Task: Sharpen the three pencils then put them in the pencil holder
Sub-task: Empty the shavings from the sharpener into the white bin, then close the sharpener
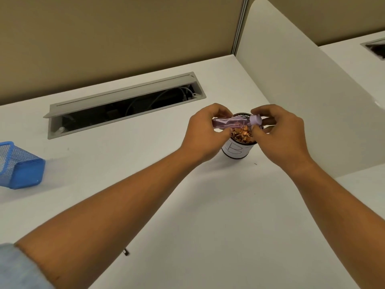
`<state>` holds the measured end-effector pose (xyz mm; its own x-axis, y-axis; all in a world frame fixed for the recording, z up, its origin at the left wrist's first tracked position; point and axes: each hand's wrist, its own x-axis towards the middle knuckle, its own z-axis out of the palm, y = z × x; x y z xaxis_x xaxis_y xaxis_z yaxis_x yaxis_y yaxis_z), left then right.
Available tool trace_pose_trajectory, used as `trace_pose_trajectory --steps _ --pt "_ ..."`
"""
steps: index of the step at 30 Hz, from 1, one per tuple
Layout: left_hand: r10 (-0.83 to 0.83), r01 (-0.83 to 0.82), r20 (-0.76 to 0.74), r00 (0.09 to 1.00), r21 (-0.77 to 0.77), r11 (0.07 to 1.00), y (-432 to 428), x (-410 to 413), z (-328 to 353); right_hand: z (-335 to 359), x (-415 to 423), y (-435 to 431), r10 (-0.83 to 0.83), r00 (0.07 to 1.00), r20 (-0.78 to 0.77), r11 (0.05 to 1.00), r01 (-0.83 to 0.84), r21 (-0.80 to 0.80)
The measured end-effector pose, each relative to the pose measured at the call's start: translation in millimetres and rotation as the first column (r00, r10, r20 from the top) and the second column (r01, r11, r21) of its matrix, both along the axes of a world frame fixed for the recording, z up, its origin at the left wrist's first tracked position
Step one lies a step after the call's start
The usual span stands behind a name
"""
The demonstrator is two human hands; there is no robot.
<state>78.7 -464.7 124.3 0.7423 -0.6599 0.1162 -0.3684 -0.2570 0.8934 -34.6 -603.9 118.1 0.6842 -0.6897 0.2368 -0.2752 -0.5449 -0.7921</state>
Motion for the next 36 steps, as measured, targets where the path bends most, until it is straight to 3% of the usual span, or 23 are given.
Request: trace_pose_trajectory --steps 5,14,25,36 --pt "0.043 -0.051 -0.128 0.991 -0.060 0.997 21.1 -4.2 12.2 13.2 -3.6 10.1 -0.073 0.990 0.118 0.954 0.035 0.298" --pt "0.072 -0.170 -0.345 0.936 -0.266 0.949 130.2 -31.7 43.6 51.3 -28.1 102.3 0.026 0.949 0.313 0.731 -0.232 0.642" --pt "0.196 -0.362 -0.439 0.877 -0.335 0.870 294.7 -85.1 34.4 61.2 -44.2 242.8 0.363 0.895 0.260 0.657 -0.444 0.609" --pt "0.258 -0.401 -0.488 0.834 -0.214 0.891 386.1 -107.8 19.2 49.3 -43.9 329.8 0.560 0.817 0.134 0.612 -0.517 0.598"
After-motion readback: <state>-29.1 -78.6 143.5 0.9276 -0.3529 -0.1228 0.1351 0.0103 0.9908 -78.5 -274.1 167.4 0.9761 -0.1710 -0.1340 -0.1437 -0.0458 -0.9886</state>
